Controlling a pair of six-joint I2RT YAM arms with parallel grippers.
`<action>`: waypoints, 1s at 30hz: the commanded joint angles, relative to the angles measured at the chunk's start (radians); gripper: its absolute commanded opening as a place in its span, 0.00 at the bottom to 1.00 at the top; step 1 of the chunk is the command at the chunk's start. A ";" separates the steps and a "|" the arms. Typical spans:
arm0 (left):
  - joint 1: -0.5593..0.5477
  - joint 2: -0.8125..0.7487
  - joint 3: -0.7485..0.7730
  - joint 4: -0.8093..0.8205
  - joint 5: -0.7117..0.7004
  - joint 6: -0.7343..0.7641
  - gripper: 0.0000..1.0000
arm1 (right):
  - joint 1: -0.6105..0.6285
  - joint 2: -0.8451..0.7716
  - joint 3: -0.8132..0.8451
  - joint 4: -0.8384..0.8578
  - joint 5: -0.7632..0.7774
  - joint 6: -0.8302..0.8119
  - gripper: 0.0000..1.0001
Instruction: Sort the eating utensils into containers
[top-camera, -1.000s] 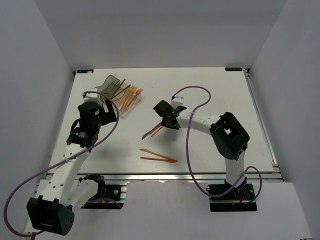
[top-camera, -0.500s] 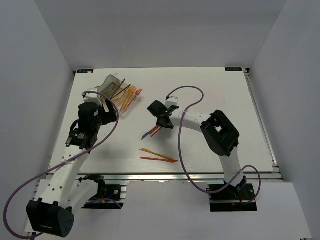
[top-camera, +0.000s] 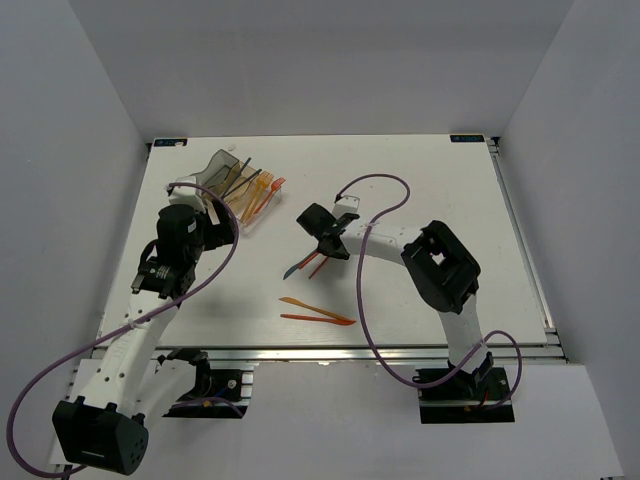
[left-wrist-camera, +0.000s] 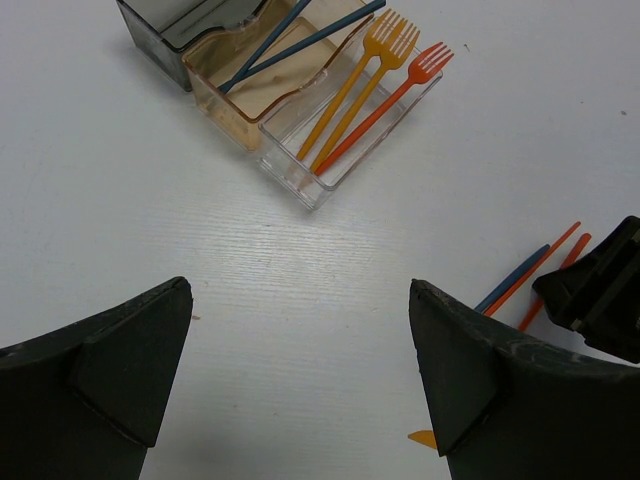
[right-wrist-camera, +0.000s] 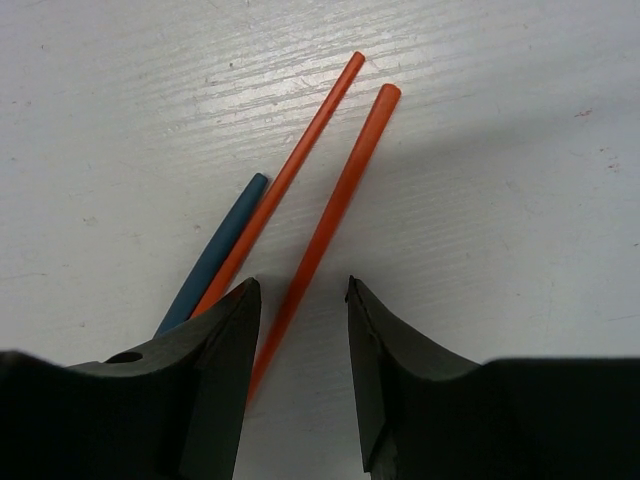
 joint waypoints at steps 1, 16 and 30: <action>-0.004 -0.018 -0.001 0.011 0.020 -0.001 0.98 | -0.010 -0.007 -0.022 -0.009 -0.038 0.008 0.46; -0.004 0.005 0.002 0.014 0.112 -0.035 0.98 | -0.110 -0.141 -0.217 -0.014 -0.089 -0.131 0.00; -0.102 0.091 -0.133 0.537 0.555 -0.463 0.98 | -0.110 -0.641 -0.559 0.532 -0.519 -0.554 0.00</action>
